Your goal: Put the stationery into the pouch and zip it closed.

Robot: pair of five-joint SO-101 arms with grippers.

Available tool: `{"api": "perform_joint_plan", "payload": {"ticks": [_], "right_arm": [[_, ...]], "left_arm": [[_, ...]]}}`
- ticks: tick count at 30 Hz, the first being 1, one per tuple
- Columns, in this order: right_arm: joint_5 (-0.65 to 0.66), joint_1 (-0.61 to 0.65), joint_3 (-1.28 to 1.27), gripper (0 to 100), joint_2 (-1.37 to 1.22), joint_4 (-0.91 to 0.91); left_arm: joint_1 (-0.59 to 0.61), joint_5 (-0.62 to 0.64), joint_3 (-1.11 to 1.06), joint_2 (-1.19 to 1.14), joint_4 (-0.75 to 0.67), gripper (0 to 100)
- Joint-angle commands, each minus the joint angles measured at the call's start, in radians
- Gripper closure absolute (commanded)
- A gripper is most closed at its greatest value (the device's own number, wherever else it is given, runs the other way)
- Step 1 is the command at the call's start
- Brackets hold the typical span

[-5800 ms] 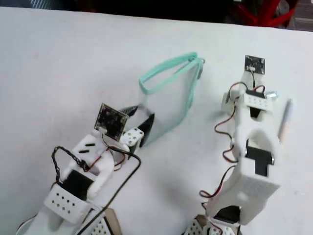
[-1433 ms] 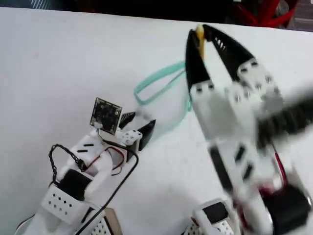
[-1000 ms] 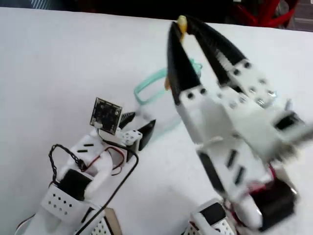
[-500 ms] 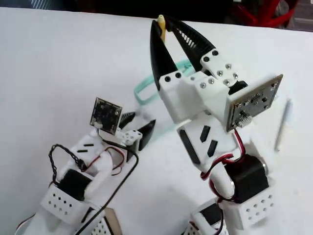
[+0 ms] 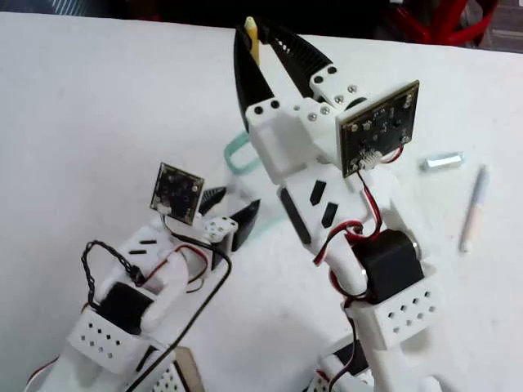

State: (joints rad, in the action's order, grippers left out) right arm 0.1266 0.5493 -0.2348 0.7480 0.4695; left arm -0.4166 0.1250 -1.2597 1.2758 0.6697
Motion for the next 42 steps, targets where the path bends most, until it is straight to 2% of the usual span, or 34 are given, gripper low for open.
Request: {"api": "perform_joint_plan", "payload": {"ticks": [1, 7, 20, 28, 34, 36, 40, 42], "right_arm": [[0.000, -0.001, -0.023, 98.1, -0.001, -0.001], [0.000, -0.012, -0.114, 98.1, 0.010, 0.007], [0.008, -0.019, -0.123, 98.1, 0.067, 0.209], [0.235, -0.044, -0.123, 98.1, 0.061, 0.340], [0.270, -0.044, -0.126, 98.0, 0.059, 0.401], [0.269, -0.044, -0.146, 95.4, 0.064, 0.406], [0.269, -0.044, -0.169, 80.9, 0.068, 0.404], [0.269, -0.045, -0.169, 77.3, 0.070, 0.406]], "left_arm": [[-0.019, 0.006, 0.046, 0.004, -0.005, 79], [-0.016, 0.006, 0.046, 0.004, -0.005, 79], [-0.012, 0.006, 0.048, 0.004, -0.005, 79], [-0.012, 0.006, 0.048, 0.002, -0.005, 79], [-0.012, 0.006, 0.048, 0.004, -0.006, 79], [-0.012, 0.006, 0.048, 0.002, -0.006, 79], [-0.012, 0.006, 0.048, 0.001, -0.006, 79], [-0.012, 0.006, 0.048, -0.001, -0.006, 79]]}}
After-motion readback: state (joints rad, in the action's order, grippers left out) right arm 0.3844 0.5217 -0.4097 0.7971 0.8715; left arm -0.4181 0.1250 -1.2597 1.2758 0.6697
